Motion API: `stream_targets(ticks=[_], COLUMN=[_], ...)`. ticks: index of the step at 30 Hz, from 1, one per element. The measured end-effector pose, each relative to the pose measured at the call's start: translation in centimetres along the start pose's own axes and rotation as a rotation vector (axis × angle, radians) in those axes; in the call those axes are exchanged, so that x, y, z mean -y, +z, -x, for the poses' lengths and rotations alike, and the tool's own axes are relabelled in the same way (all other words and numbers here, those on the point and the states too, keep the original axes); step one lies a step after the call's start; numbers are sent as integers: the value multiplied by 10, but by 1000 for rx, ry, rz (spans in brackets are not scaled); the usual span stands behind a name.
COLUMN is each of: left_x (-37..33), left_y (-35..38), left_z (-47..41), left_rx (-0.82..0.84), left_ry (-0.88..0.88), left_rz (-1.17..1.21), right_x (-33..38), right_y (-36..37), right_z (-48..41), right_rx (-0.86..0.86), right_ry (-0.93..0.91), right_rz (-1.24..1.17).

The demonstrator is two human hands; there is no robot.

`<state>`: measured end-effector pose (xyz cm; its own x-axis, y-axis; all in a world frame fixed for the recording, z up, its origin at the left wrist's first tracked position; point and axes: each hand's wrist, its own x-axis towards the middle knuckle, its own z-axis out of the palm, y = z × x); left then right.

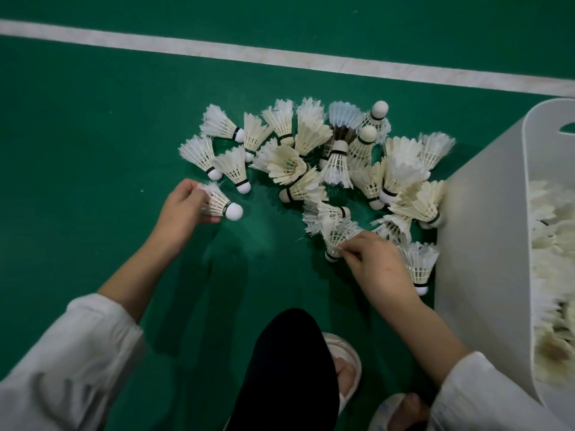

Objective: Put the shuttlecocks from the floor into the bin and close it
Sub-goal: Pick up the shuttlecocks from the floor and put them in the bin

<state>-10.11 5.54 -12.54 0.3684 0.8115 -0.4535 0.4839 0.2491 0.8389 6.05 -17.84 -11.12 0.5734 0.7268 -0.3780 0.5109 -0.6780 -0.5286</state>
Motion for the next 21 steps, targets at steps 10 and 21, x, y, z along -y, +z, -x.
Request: stream_targets(ticks=[10, 21], left_x=[-35, -20], left_y=[27, 16], left_z=[-18, 29], left_rx=[-6, 104], left_ry=[165, 339], left_rz=[-622, -657], right_x=[-4, 3], right_y=[0, -22], right_z=[-1, -5], right_rx=[8, -95], right_ry=[6, -62], right_rz=[-22, -123])
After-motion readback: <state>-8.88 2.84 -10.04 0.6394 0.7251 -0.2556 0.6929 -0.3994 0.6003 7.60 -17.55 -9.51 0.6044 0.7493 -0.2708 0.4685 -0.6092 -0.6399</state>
